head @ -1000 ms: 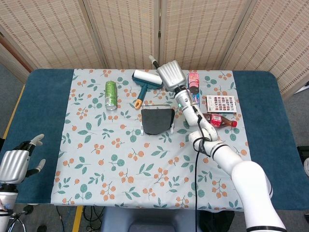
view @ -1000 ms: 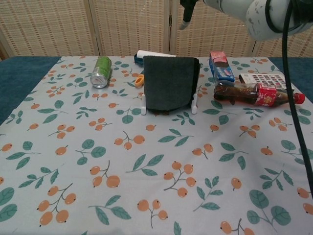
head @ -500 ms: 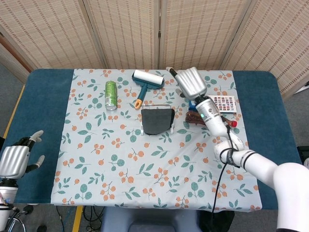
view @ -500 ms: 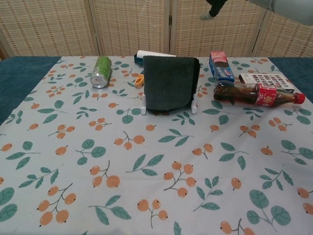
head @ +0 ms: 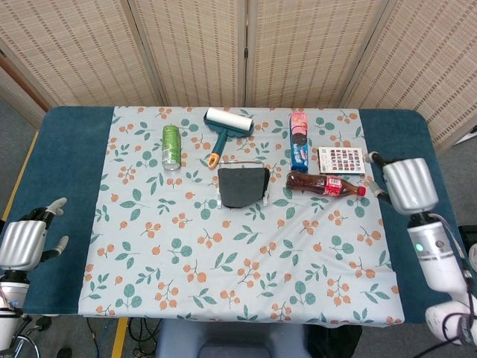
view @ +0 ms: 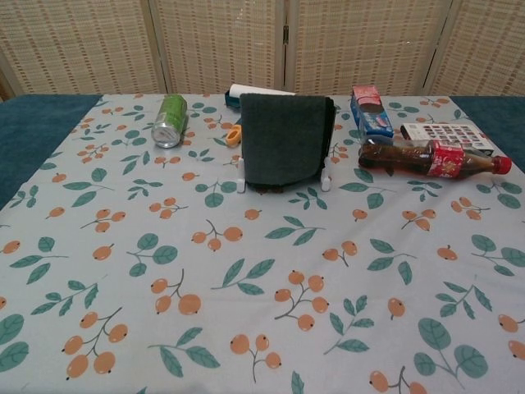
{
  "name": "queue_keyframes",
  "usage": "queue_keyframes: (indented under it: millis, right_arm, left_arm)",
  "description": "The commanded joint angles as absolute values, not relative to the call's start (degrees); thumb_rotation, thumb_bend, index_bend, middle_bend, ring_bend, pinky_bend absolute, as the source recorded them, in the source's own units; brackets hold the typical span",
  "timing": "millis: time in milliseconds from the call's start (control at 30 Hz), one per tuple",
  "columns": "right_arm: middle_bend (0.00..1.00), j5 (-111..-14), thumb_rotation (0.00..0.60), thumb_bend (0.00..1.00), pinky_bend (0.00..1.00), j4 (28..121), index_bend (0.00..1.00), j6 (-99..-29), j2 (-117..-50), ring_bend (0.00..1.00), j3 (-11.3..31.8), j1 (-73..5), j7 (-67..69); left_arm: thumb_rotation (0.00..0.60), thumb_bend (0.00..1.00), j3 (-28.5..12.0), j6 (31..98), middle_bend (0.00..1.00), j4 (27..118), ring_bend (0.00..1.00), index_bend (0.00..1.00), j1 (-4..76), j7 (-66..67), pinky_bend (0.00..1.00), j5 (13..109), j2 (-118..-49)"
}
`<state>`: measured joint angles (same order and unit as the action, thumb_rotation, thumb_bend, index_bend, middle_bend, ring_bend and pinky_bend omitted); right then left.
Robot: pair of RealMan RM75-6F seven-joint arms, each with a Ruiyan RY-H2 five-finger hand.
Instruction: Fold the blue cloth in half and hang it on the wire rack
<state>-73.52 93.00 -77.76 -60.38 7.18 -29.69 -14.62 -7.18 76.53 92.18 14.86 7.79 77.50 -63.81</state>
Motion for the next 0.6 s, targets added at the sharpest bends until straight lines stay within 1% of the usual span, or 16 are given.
queue_keyframes:
  millis: [33,167,267,400,500,600]
  right_arm:
    - [0.66,-77.0,0.600,0.22,0.95,95.9,0.38,-84.1,-57.8,0.66,2.8,-22.4,-11.8]
    - [0.63,-79.2,0.600,0.21,0.84,95.9,0.38,-87.8,-57.5,0.62,-0.5,-16.6,-8.9]
    - [0.58,-80.7,0.600,0.21,0.75,95.7,0.38,-89.3,-57.6,0.55,-2.6,-13.1,-7.0]
    - [0.47,-82.4,0.600,0.21,0.49,96.0,0.38,-89.9,-57.2,0.39,-4.6,-9.9,-4.5]
    - [0.42,-83.6,0.600,0.21,0.36,96.2,0.37,-90.8,-57.4,0.31,-5.3,-8.1,-4.0]
    - [0.41,-84.3,0.600,0.21,0.34,96.2,0.36,-92.2,-58.1,0.30,-5.2,-6.5,-4.4]
  left_arm:
    - [0.600,0.30,-7.1,76.7,0.33,92.6,0.28,0.14,14.8,8.6,0.44,77.2,-63.9]
    - [0.600,0.30,-6.9,77.2,0.32,93.5,0.26,0.14,14.4,9.6,0.41,77.0,-63.8]
    - [0.600,0.30,-6.5,77.9,0.31,94.5,0.25,0.14,13.9,10.3,0.38,77.3,-63.6]
    - [0.600,0.30,-5.8,79.4,0.28,95.7,0.21,0.13,13.1,11.0,0.33,78.6,-63.5]
    - [0.600,0.29,-5.0,80.5,0.25,96.3,0.17,0.13,12.4,11.2,0.27,79.9,-63.7]
    - [0.600,0.28,-4.5,81.1,0.22,97.0,0.14,0.12,11.9,11.8,0.24,80.3,-63.6]
